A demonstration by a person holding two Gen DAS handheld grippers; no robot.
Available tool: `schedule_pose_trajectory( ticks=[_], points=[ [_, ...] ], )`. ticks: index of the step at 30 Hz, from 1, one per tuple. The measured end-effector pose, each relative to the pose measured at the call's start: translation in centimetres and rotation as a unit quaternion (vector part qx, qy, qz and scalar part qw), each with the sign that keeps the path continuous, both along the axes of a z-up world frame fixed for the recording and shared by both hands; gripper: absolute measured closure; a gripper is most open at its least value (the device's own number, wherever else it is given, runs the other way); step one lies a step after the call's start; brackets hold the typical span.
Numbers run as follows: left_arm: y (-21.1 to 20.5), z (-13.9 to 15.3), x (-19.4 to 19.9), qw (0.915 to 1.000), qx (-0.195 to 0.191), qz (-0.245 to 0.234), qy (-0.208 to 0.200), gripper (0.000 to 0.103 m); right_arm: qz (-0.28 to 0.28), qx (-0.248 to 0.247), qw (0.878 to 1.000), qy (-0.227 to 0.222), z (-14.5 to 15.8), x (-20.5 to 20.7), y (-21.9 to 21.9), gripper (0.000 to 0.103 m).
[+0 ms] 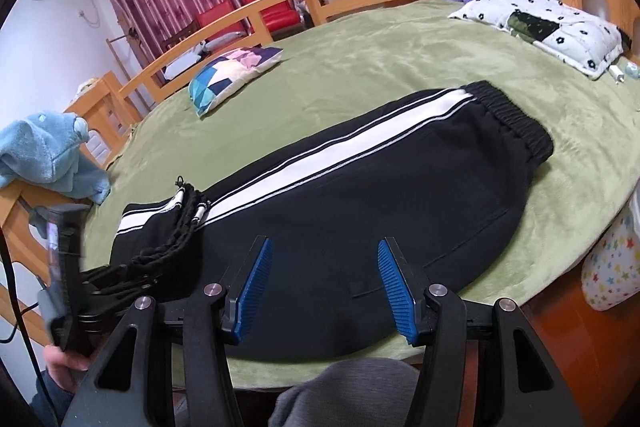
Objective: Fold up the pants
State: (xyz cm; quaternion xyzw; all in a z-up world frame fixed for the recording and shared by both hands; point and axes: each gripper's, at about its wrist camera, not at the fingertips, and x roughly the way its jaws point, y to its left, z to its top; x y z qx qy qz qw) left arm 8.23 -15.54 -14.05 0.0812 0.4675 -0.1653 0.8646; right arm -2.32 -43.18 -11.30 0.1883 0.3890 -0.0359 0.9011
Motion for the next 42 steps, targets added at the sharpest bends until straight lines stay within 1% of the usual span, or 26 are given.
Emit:
schedule_pose_trajectory(
  ticks=[1,4,7,10,11,15,18,20,22,23,24,25,26,27,28,29,30,32,33,35,36,38,39,40,41,42],
  points=[
    [1.0,0.6,-0.4,0.9998,-0.019,-0.002,-0.007,0.031,0.003,-0.001,1.000,0.001,-0.3,0.5,0.6,0.048],
    [3.8,2.5,-1.2,0.9985,-0.038,0.007,-0.037,0.031,0.010,0.004,1.000,0.006,-0.8,1.7,2.3,0.048],
    [7.6,3.4,-1.7,0.9969,-0.054,0.036,-0.045,0.030,0.035,0.016,0.999,0.013,-1.5,3.7,5.3,0.048],
    [12.1,3.2,-0.6,0.9947,-0.025,0.090,-0.042,0.030,0.063,0.015,0.998,0.024,-2.4,5.1,8.8,0.048],
    [13.7,3.1,-0.3,0.9931,-0.024,0.107,-0.043,0.030,0.078,0.011,0.996,0.030,-2.8,5.7,10.2,0.048],
    [19.7,2.1,-0.5,0.9844,-0.042,0.169,-0.027,0.030,0.130,-0.010,0.990,0.056,-4.8,7.8,15.7,0.049],
    [23.5,0.9,-1.3,0.9770,-0.059,0.204,-0.017,0.030,0.151,-0.021,0.986,0.072,-6.6,9.1,18.6,0.049],
    [25.0,0.1,-1.8,0.9732,-0.068,0.220,-0.012,0.030,0.157,-0.035,0.983,0.083,-7.9,9.9,20.2,0.049],
    [26.3,-0.7,-2.3,0.9694,-0.078,0.233,-0.003,0.030,0.163,-0.053,0.981,0.092,-8.9,10.5,21.1,0.060],
    [26.7,-1.1,-2.5,0.9681,-0.085,0.236,0.003,0.030,0.161,-0.079,0.980,0.091,-9.2,10.5,21.8,0.064],
    [26.9,-1.3,-2.6,0.9676,-0.088,0.236,0.006,0.030,0.163,-0.098,0.978,0.086,-9.3,10.4,22.3,0.075],
    [27.0,-1.5,-2.8,0.9676,-0.089,0.236,0.008,0.030,0.169,-0.119,0.975,0.077,-8.9,10.0,22.7,0.080],
    [27.0,-1.5,-2.9,0.9683,-0.088,0.234,0.006,0.030,0.174,-0.119,0.975,0.065,-8.2,9.5,22.5,0.082],
    [26.9,-1.5,-3.0,0.9690,-0.086,0.232,0.004,0.030,0.169,-0.105,0.979,0.048,-7.3,9.0,21.8,0.083],
    [26.9,-1.4,-3.2,0.9697,-0.085,0.229,0.001,0.030,0.155,-0.079,0.984,0.028,-6.2,8.4,20.7,0.083],
    [26.8,-1.3,-3.3,0.9704,-0.086,0.226,-0.003,0.030,0.134,-0.032,0.990,0.005,-4.8,7.4,18.7,0.083],
    [26.7,-1.3,-3.4,0.9710,-0.089,0.222,-0.005,0.030,0.121,-0.012,0.993,-0.001,-4.3,6.8,17.7,0.083],
    [26.2,-1.3,-3.2,0.9725,-0.093,0.213,-0.005,0.030,0.114,-0.016,0.993,0.016,-4.7,6.5,17.2,0.083],
    [26.1,-1.3,-3.3,0.9732,-0.094,0.210,-0.005,0.030,0.122,-0.029,0.992,0.036,-5.6,6.5,17.6,0.083],
    [25.3,-1.3,-3.1,0.9753,-0.090,0.201,-0.006,0.030,0.138,-0.063,0.985,0.077,-8.2,6.6,18.8,0.082],
    [25.1,-1.2,-3.0,0.9762,-0.089,0.198,-0.005,0.030,0.144,-0.073,0.983,0.087,-9.1,6.4,19.2,0.079],
    [24.4,-1.1,-3.0,0.9789,-0.086,0.185,-0.006,0.030,0.154,-0.072,0.982,0.087,-9.2,6.1,19.2,0.074],
    [24.2,-1.1,-2.9,0.9798,-0.084,0.181,-0.007,0.030,0.156,-0.068,0.982,0.084,-9.0,6.1,19.1,0.069],
    [24.0,-1.1,-2.7,0.9805,-0.083,0.178,-0.005,0.030,0.155,-0.061,0.983,0.079,-8.4,6.3,18.8,0.058],
    [23.9,-1.2,-2.5,0.9807,-0.084,0.177,-0.004,0.030,0.153,-0.054,0.984,0.074,-8.2,6.6,18.6,0.051],
    [23.7,-1.2,-2.2,0.9806,-0.086,0.176,0.000,0.030,0.147,-0.042,0.986,0.065,-7.8,7.1,18.2,0.041]
  ],
)
